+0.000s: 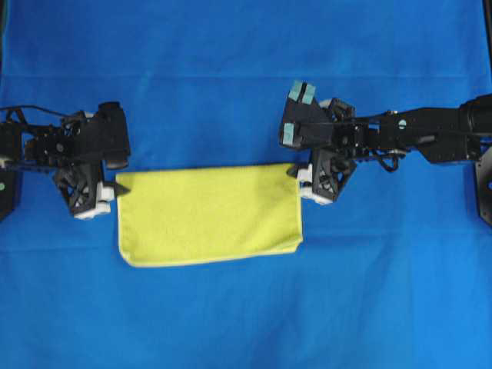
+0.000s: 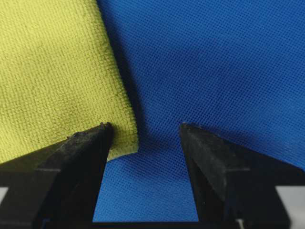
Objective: Fold the yellow towel.
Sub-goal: 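Release the folded edge and reposition both grippers at the towel's top corners, then grasp the folded towel's corners with both grippers and lift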
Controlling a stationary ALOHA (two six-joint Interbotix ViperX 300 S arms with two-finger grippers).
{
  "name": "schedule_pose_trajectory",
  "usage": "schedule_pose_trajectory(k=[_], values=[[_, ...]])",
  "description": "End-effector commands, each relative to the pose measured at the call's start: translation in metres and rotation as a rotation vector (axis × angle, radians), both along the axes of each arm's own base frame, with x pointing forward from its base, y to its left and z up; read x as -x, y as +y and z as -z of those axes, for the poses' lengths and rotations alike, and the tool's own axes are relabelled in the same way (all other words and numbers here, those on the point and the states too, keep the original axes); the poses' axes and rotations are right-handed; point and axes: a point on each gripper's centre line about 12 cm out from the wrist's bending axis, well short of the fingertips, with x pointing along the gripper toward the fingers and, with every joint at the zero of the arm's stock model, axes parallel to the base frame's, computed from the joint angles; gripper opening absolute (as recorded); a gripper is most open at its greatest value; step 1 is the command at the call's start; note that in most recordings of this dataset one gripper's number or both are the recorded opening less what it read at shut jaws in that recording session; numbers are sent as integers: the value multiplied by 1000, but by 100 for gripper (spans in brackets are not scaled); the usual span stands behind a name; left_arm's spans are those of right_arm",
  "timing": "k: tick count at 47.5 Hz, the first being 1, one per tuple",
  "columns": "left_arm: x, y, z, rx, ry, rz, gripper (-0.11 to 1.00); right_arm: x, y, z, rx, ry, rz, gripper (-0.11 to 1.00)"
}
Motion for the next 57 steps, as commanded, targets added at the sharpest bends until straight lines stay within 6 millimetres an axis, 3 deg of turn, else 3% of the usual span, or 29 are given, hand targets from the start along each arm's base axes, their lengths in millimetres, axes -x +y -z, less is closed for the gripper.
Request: schedule_pose_trajectory(k=[1,4,8,16,21,32,37,48,57], values=[[-7,2,-7,-5,-32,-3,63,-6,-1,-8,4,-30,-2,60],[-6,2,-7,-5,-29,-3,57,-5,0,-8,5,-27,-4,57],[-6,2,-6,-6,-24,-1,41,-5,0,-8,8,-28,-8,46],[-6,2,-6,-7,-19,1,13,-5,5,-8,7,-24,-20,2],[-5,2,-6,-6,-12,2,5,-6,8,-8,5,-24,-27,2],[-9,-1,-11,-5,-14,13,5,-5,8,-9,1,-23,-19,2],[-14,-3,-21,-3,-9,22,5,-3,8,-19,4,-17,-16,2],[-20,-9,-68,4,-14,40,5,8,12,-67,22,-35,-19,2],[-16,-11,-109,3,-91,48,5,17,28,-107,33,-89,-59,2]])
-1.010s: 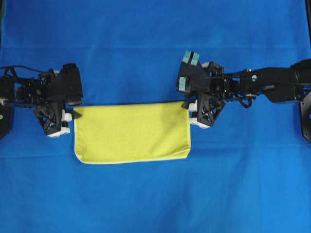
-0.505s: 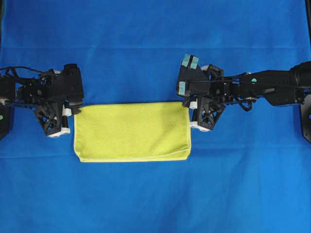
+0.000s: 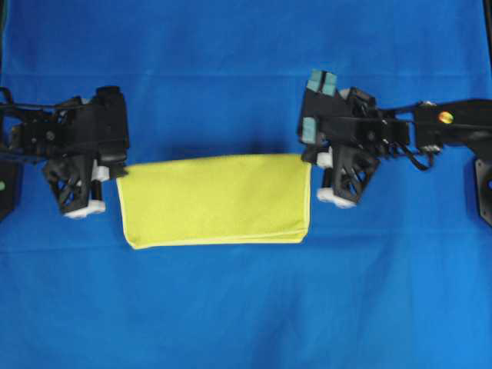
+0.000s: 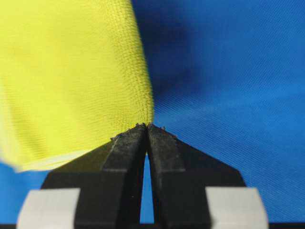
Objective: Fold the yellow towel.
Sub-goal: 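Grasp the folded towel's corners with both grippers and lift, then rotate the held towel, right gripper moving up, left gripper down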
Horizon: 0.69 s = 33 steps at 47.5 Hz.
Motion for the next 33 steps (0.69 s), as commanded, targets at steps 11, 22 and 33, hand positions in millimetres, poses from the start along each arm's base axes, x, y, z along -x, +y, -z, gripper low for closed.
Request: schedule_pose_trajectory(k=[11,22,33], values=[[0,-3,-36,-3,-121,10,5,7,14,-38,5,-70,-33,2],[-6,-11,-36,-1,-137,39,5,8,-5,-38,6,-71,24,2],[-19,-35,-45,7,-247,123,5,13,-53,-42,65,-78,134,2]])
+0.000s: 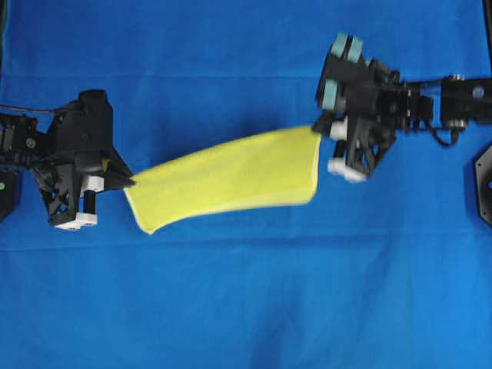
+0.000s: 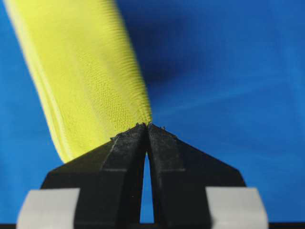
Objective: Fold the yellow towel.
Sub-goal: 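Rotate the held towel, right gripper moving up, left gripper down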
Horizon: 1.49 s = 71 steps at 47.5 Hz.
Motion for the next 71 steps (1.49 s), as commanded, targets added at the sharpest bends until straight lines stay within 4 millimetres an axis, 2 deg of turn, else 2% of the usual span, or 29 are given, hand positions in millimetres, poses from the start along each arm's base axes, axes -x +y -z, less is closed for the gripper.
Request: schedule_pose_trajectory(k=[1,10,20,29,38,48,59,66,71], values=[[-12,-13,-16,6,-93,43,5,-2,-18,-15,33,-48,36,2],[-36,-35,-26,-3,-220,124,5,-6,-52,-22,92,-82,93,2],[-78,-49,-33,-50,-311,184,5,-22,-82,-32,161,-128,112,2],[-122,-68,-31,-117,-326,259,5,-40,-106,-39,211,-136,122,2],[-149,-75,-28,-185,-339,311,5,-55,-119,-45,251,-156,116,2],[-161,-77,-24,-193,-335,316,5,-57,-119,-47,255,-177,111,2],[-170,-80,-23,-192,-368,312,5,-45,-117,-46,253,-170,118,2],[-197,-85,-21,-207,-411,316,5,-17,-114,-47,251,-161,143,2],[-225,-90,-16,-210,-428,314,5,13,-107,-45,248,-157,167,2]])
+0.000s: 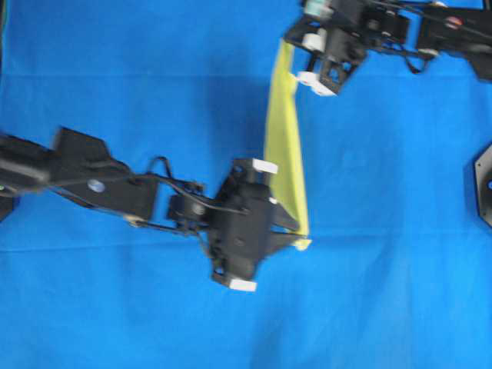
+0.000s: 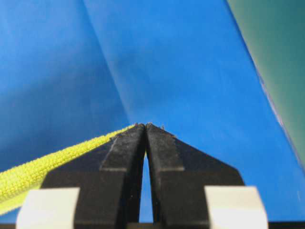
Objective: Fold the yellow towel.
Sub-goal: 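Rotate the held towel, right gripper moving up, left gripper down, then lower the towel vertically onto the table and open both grippers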
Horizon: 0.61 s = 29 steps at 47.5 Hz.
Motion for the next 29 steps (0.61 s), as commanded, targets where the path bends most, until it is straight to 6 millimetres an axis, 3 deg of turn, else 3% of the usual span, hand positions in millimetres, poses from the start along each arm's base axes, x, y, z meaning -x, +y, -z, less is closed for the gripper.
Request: schedule_pose_trajectory(k=[1,8,15,23,29], values=[[-23,-17,-19,13,-77,25,5,27,-8,-18,26,-45,50,2],[-55,-23,-15,1,-105,31,5,63,6,-18,32,-60,67,2],[-69,-25,-11,-3,-108,32,5,83,14,-15,29,-47,80,2],[-63,-24,7,2,-59,26,5,78,12,8,-2,17,76,2],[-47,-17,26,33,10,-1,5,56,5,29,-25,26,47,2]])
